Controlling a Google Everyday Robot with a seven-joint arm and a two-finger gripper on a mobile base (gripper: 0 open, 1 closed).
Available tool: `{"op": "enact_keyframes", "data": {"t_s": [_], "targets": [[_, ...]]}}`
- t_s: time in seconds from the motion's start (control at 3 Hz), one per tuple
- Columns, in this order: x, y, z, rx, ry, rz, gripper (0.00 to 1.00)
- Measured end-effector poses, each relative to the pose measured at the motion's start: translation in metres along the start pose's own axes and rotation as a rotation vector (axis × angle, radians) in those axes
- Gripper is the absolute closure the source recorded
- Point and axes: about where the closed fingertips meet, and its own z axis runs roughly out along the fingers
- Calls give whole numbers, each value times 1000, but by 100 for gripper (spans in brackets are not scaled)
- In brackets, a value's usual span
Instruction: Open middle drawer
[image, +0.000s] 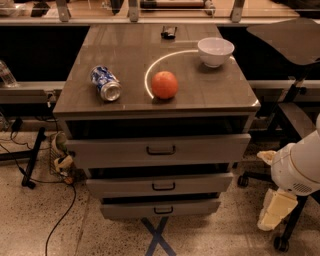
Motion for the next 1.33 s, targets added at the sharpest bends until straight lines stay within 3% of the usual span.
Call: {"op": "enact_keyframes", "data": {"t_s": [0.33,0.67,1.0,1.33], "targets": [[0,0,0,0,0,0,0],[-7,1,31,-4,-36,27,0],[-22,-7,92,-20,-77,33,0],[-27,-19,162,-53,-73,42,0]]}}
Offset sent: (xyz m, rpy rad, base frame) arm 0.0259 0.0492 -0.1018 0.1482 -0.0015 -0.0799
